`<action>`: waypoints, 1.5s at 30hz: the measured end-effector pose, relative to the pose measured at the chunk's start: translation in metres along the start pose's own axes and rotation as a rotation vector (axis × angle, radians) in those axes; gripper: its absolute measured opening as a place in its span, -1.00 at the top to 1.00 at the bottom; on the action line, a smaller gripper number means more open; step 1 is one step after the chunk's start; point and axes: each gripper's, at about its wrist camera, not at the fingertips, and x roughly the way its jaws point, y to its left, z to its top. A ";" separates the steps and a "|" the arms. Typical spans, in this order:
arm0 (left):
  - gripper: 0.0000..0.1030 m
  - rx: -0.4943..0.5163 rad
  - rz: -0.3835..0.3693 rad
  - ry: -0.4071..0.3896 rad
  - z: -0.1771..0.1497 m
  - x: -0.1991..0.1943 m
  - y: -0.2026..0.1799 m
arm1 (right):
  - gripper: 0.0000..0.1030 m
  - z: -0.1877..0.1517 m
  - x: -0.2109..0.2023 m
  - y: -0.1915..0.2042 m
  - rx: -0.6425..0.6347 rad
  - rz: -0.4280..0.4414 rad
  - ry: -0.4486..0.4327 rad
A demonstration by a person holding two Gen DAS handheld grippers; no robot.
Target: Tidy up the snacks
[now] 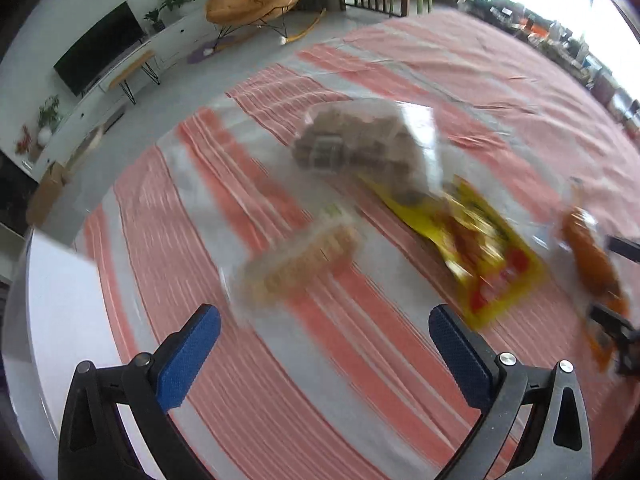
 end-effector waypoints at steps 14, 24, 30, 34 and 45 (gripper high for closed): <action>0.39 -0.158 -0.075 -0.040 -0.021 0.025 0.010 | -0.73 0.000 0.000 0.000 0.000 0.000 0.000; 0.38 -0.603 -0.124 -0.113 -0.194 -0.062 -0.072 | -0.73 0.000 0.000 0.000 0.001 0.001 -0.001; -0.39 -0.581 -0.087 -0.212 -0.222 -0.072 -0.099 | -0.72 0.000 0.000 0.000 -0.002 -0.003 0.000; -0.88 -0.529 0.054 -0.199 -0.219 -0.060 -0.100 | -0.72 0.000 0.000 0.000 -0.001 -0.003 -0.001; -1.00 -0.512 0.107 -0.201 -0.221 -0.058 -0.101 | -0.72 0.000 0.000 0.000 0.000 -0.003 -0.001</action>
